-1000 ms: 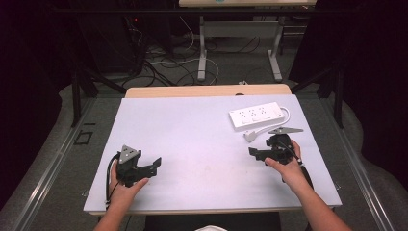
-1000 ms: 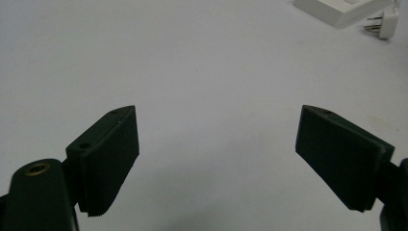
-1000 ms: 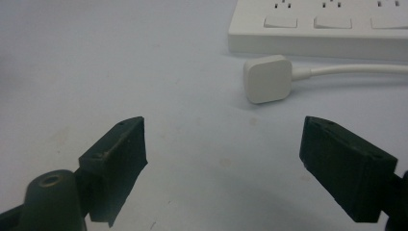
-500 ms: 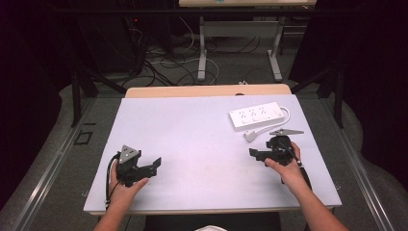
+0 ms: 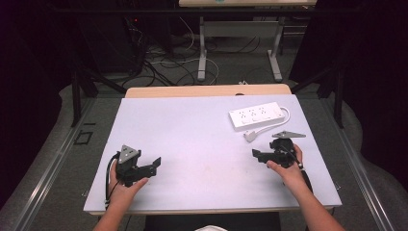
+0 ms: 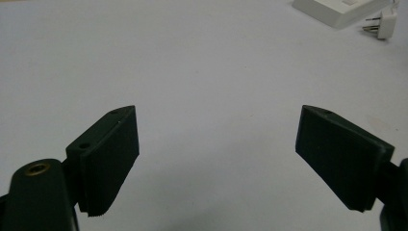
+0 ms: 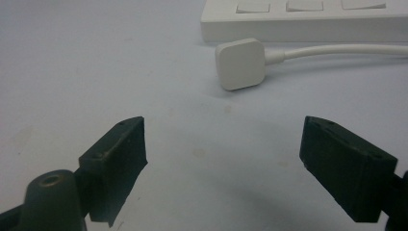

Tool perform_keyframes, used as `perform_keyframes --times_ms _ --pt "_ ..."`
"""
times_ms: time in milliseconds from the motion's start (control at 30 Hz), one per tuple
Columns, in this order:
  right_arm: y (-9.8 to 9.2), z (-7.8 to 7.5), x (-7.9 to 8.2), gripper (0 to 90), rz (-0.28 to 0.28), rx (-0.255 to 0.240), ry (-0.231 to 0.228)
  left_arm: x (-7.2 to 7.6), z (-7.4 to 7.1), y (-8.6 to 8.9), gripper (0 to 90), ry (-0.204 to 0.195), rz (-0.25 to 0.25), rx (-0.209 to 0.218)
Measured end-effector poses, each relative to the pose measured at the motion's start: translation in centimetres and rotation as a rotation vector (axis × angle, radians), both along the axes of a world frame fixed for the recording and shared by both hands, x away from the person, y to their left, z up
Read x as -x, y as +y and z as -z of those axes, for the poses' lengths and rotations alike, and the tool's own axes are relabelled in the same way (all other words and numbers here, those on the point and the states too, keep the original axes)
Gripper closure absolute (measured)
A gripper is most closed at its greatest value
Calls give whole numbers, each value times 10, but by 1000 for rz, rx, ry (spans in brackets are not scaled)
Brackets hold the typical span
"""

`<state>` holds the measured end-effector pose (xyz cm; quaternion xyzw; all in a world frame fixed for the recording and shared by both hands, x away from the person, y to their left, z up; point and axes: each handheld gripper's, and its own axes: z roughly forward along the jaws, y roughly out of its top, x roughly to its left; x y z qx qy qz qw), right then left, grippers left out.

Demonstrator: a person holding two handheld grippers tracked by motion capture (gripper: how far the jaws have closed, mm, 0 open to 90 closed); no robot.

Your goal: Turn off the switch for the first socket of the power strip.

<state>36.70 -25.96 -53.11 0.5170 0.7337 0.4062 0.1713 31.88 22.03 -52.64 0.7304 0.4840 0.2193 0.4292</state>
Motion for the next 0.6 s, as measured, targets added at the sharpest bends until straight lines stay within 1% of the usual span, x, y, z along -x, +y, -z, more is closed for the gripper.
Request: perform_keyframes --times_ms 100,200,300,400,600 --pt "-1 1 0 156 7 4 -8 0 0 0 150 2 -1 -2" --pt "0 1 1 156 14 -6 -5 0 0 0 150 -1 0 1" --pt "-1 2 0 155 13 5 -11 -1 0 -1 150 -2 0 0" --pt "-1 2 0 155 13 7 -11 -1 0 0 150 6 2 -4" --pt "-2 3 0 155 18 9 -10 -2 0 0 150 6 2 -2"
